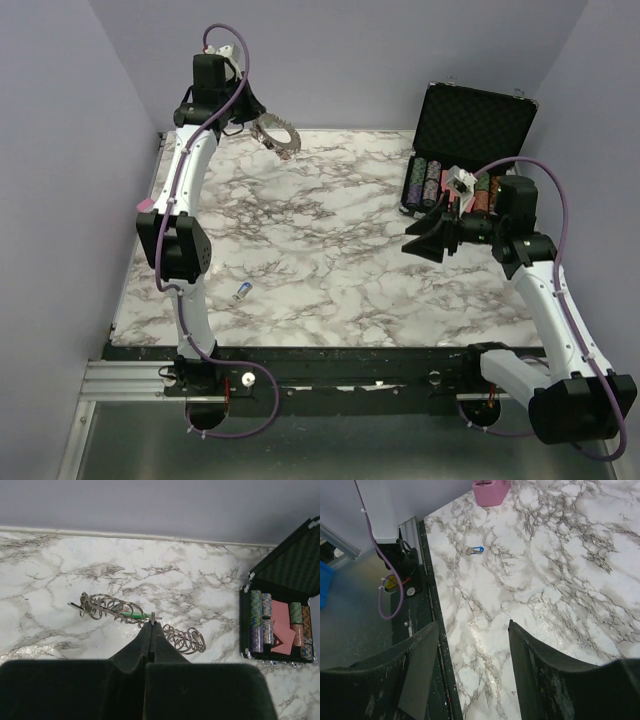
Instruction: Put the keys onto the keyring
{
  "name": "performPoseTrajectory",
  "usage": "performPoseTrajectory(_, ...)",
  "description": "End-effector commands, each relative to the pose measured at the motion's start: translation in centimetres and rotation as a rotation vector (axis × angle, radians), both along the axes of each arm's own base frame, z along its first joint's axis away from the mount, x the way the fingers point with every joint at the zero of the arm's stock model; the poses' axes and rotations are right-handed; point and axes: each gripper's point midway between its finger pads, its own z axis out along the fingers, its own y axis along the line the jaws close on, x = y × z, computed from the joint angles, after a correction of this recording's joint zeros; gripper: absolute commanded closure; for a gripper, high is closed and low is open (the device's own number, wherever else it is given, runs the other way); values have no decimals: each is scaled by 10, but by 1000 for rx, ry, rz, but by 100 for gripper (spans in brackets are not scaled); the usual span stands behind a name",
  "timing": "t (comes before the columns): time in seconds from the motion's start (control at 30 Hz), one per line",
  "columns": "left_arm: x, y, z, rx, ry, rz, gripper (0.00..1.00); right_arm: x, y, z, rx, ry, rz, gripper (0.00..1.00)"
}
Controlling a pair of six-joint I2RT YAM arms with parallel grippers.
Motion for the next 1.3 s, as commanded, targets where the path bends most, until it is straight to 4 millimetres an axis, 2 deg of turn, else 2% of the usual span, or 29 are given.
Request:
performPoseTrajectory(0.0, 20, 24, 8, -66, 0, 99, 100, 1, 0, 7, 8, -4, 21, 34)
performPoseTrajectory(0.23, 22, 33, -5, -28, 16, 109, 100, 4, 0, 2, 6, 18, 25, 34)
performPoseTrajectory(0.37, 19, 40, -3, 14, 11, 113, 100, 5, 0, 2, 8, 25, 27, 34)
performPoseTrajectory(0.47, 17, 36, -1, 2, 11, 102, 100, 5, 0, 2, 8, 22, 27, 34)
performPoseTrajectory(0.53, 15, 28, -7, -18, 30, 84, 100, 4, 0, 3, 8, 18, 27, 34)
performPoseTrajectory(0.63, 11, 5, -10, -30, 37, 49, 100, 4, 0, 3, 8, 17, 26, 34)
performPoseTrajectory(0.77, 3, -40, -2, -58, 15, -26, 100, 4, 0, 3, 6, 12, 22, 34)
performPoseTrajectory(0.83, -7, -66, -5, -47, 12, -80, 100, 3, 0, 5, 7, 7, 19, 33)
performPoseTrajectory(0.9, -25, -93, -18, -19, 20, -140, 100, 3, -1, 6, 7, 6, 13, 34)
performPoseTrajectory(0.93, -35, -103, -39, -6, 50, -166, 100, 2, -2, 7, 8, 1, 11, 34)
performPoseTrajectory(0.97, -48, -114, -49, 2, 58, -194, 100, 2, -2, 8, 7, -1, 10, 33)
performPoseTrajectory(1.13, -114, -144, -122, 23, 161, -276, 100, -2, -3, 11, 12, -12, 10, 33)
performPoseTrajectory(1.2, -139, -152, -136, 15, 181, -304, 99, -2, -4, 13, 10, -16, 3, 33)
performPoseTrajectory(1.23, -150, -153, -147, 14, 197, -311, 94, -2, -4, 14, 8, -19, -1, 33)
performPoseTrajectory(1.27, -159, -156, -149, 11, 202, -321, 87, -2, -5, 15, 5, -22, -6, 33)
